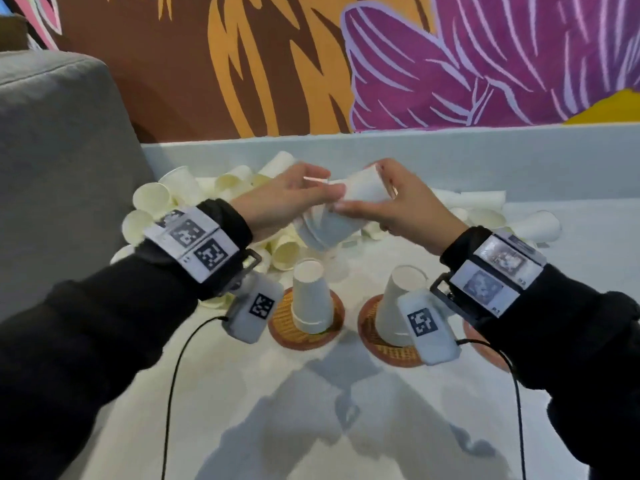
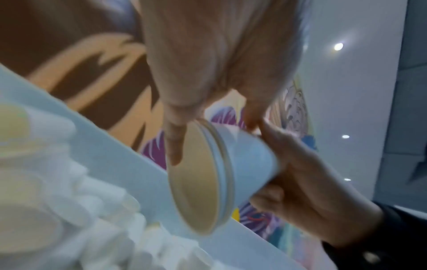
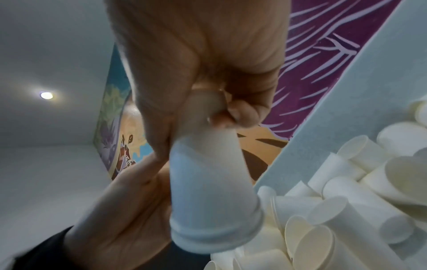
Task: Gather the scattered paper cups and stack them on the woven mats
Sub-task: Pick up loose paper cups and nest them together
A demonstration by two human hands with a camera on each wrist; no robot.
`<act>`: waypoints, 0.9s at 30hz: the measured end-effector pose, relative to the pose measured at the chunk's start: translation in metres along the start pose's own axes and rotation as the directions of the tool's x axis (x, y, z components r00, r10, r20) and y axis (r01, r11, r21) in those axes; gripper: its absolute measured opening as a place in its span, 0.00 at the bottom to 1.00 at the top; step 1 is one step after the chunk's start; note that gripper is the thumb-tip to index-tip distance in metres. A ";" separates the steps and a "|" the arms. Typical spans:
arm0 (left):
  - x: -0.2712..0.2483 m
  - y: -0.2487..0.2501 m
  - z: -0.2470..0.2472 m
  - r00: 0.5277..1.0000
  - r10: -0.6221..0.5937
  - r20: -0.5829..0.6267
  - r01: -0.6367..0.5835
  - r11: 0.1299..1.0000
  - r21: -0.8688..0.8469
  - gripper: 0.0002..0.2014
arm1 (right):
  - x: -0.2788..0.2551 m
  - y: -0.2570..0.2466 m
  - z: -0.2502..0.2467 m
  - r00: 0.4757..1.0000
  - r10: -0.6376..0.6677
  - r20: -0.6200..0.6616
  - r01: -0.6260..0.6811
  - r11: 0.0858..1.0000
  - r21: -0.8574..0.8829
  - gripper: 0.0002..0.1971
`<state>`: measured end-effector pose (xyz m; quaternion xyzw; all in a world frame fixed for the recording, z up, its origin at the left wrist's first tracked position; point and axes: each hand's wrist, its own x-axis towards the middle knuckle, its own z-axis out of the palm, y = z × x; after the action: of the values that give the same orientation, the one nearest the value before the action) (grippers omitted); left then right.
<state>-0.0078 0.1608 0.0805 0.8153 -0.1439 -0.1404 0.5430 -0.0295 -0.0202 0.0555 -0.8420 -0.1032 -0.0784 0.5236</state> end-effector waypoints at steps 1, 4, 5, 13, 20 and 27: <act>0.007 0.002 0.016 0.999 0.004 0.047 -0.002 1.000 -0.029 0.21 | -0.002 0.000 -0.007 0.999 -0.024 -0.034 0.024 1.000 -0.010 0.30; 0.030 0.004 0.056 0.998 0.018 0.060 -0.007 0.985 -0.171 0.22 | -0.011 0.002 -0.029 0.993 -0.044 -0.108 0.031 0.993 -0.117 0.26; 0.034 0.005 0.066 0.999 0.006 0.044 0.004 0.978 -0.208 0.20 | -0.014 0.003 -0.036 0.992 -0.048 -0.119 0.028 0.985 -0.169 0.25; 0.056 -0.007 0.113 0.985 -0.135 0.107 0.133 0.991 0.026 0.14 | -0.031 0.029 -0.053 1.000 0.018 0.005 -0.012 0.823 -0.568 0.35; 0.069 -0.023 0.124 0.933 -0.350 0.085 0.292 0.873 0.391 0.14 | -0.045 0.090 -0.013 0.889 0.334 0.312 -0.012 0.700 -0.714 0.39; 0.100 0.023 0.123 0.961 -0.252 0.116 0.147 0.816 0.559 0.13 | -0.018 0.075 -0.084 0.842 0.416 0.343 -0.094 0.740 -0.666 0.42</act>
<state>0.0348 0.0100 0.0487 0.9298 -0.1411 -0.2246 0.2551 -0.0297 -0.1293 0.0228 -0.9657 -0.0748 0.1735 0.1782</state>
